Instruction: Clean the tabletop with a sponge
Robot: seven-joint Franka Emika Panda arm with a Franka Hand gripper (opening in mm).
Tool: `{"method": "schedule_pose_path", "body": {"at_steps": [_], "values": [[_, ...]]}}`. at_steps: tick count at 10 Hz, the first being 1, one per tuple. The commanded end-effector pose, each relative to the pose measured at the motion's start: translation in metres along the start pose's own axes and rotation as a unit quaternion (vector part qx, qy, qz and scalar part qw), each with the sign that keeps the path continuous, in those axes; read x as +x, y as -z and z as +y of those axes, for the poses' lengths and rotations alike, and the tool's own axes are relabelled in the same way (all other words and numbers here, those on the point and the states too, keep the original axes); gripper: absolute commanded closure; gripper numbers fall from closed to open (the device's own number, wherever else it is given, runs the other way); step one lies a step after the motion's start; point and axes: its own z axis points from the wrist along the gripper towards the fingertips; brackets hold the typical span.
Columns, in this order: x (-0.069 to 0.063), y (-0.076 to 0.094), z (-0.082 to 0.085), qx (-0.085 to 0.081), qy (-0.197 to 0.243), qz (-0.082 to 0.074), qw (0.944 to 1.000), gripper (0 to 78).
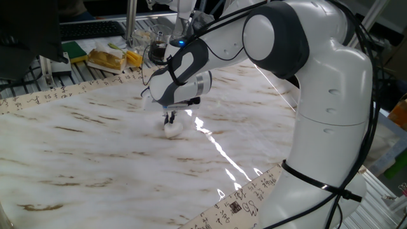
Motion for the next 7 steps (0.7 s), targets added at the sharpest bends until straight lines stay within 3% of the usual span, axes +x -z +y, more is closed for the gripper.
{"method": "schedule_pose_path", "body": {"at_steps": [1,7], "values": [[0.009,-0.005,0.012,-0.003,-0.006,0.005,1.0000,76.4],[0.017,-0.005,0.023,-0.008,-0.021,0.007,0.9997,76.4]]}}
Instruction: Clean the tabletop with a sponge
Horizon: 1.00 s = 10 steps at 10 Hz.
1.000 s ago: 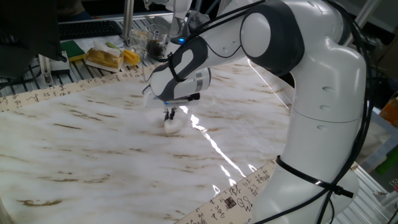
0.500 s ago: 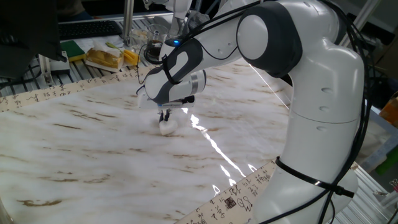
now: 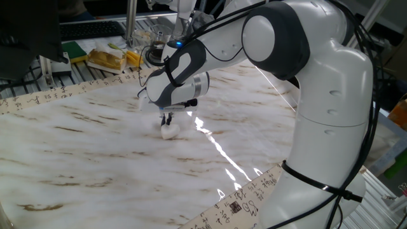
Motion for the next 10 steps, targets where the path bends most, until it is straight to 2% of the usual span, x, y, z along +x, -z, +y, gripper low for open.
{"method": "schedule_pose_path", "body": {"at_steps": [1,10], "values": [[0.011,-0.006,0.011,-0.002,-0.006,0.007,1.0000,76.4],[0.018,-0.003,0.032,-0.006,-0.028,0.008,0.9996,76.4]]}}
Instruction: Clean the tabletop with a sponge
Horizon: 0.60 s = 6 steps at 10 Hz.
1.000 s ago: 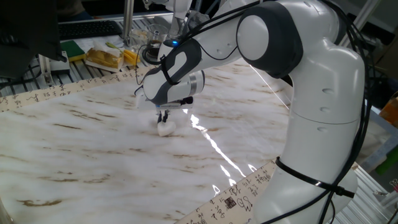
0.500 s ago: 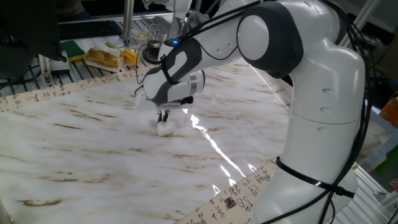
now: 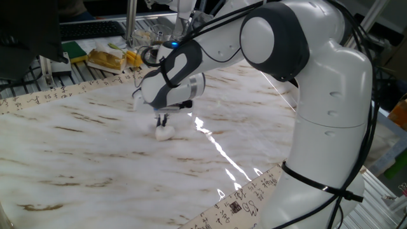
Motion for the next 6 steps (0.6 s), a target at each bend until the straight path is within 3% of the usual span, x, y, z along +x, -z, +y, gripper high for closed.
{"method": "schedule_pose_path", "body": {"at_steps": [1,6], "values": [[0.0105,-0.0041,0.0115,-0.001,-0.013,0.004,0.9999,76.4],[0.0123,-0.0022,0.0197,-0.003,-0.024,0.004,0.9997,76.4]]}}
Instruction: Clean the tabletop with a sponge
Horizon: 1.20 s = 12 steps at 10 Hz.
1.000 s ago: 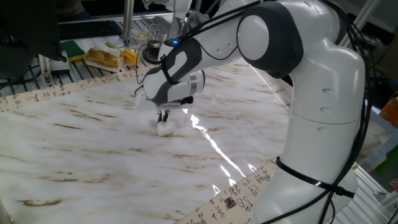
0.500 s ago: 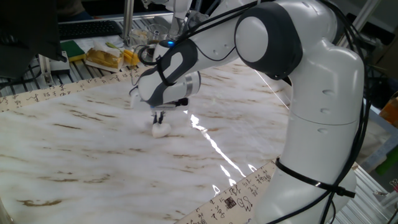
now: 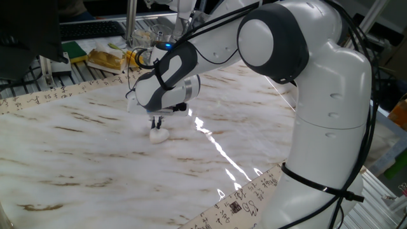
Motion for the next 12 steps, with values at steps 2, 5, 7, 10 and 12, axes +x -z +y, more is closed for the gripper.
{"method": "schedule_pose_path", "body": {"at_steps": [2,5,7,10,12], "values": [[0.004,-0.003,0.004,-0.007,-0.005,0.002,1.0000,76.4],[0.006,-0.006,0.010,-0.010,-0.012,-0.001,0.9999,76.4],[0.008,-0.008,0.014,-0.017,-0.019,-0.002,0.9997,76.4],[0.009,-0.007,0.020,-0.021,-0.028,0.000,0.9994,76.4],[0.011,-0.003,0.025,-0.027,-0.036,0.004,0.9990,76.4]]}}
